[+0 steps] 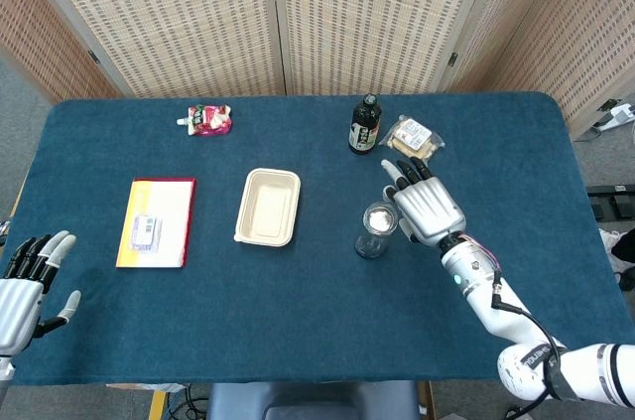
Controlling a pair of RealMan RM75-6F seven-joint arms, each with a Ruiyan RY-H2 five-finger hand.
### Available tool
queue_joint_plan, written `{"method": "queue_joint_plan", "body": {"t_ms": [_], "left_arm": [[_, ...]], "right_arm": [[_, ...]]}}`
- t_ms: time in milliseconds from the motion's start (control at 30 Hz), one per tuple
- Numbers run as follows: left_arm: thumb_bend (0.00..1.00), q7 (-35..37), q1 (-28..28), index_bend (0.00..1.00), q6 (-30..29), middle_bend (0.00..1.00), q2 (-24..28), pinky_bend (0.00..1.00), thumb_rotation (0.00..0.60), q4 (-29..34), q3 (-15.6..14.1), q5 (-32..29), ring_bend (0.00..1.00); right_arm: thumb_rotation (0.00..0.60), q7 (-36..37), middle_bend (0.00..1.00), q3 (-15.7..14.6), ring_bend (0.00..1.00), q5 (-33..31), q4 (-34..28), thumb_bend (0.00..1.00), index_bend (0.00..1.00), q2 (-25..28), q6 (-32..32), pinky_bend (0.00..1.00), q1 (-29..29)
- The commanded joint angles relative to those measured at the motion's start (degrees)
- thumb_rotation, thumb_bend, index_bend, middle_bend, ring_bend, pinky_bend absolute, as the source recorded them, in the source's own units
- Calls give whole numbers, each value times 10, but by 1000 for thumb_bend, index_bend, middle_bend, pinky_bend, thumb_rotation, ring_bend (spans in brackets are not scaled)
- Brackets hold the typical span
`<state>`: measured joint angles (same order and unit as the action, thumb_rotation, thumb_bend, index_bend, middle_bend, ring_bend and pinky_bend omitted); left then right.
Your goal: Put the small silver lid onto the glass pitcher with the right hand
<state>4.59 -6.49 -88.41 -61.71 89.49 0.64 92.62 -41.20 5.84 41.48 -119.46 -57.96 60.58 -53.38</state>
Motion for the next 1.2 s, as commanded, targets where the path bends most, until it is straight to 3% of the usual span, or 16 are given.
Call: {"method": "queue_joint_plan", "body": {"t_ms": [33, 300, 433, 567, 833, 1200], "left_arm": [[375, -1, 0, 0, 1, 47, 0, 0, 600, -1, 1, -1, 0], [375, -6, -2, 0, 5, 48, -3, 0, 600, -4, 3, -6, 0], [375, -15, -5, 0, 12, 47, -8, 0, 600, -3, 4, -10, 0], [375, -25, -7, 0, 17, 47, -11, 0, 600, -1, 4, -11, 0], [375, -18, -5, 0, 11, 47, -9, 0, 600, 0, 4, -9, 0], [375, 0, -1, 0, 3, 48, -3, 0, 600, -2, 3, -6, 0]], "right_arm": [[600, 18, 0, 4, 0, 20, -11, 421, 304, 13, 9, 0, 10], [600, 110, 0, 15, 0, 105, -65, 415, 297, 94, 38, 0, 70], [600, 168, 0, -3, 0, 169, -69, 404, 279, 132, 27, 0, 113], [600, 184, 0, -14, 0, 188, -50, 398, 279, 129, -3, 0, 122], [600, 147, 0, -14, 0, 154, -20, 380, 245, 81, -54, 0, 93], [600, 94, 0, -9, 0, 87, -1, 375, 239, 31, -72, 0, 51]]}}
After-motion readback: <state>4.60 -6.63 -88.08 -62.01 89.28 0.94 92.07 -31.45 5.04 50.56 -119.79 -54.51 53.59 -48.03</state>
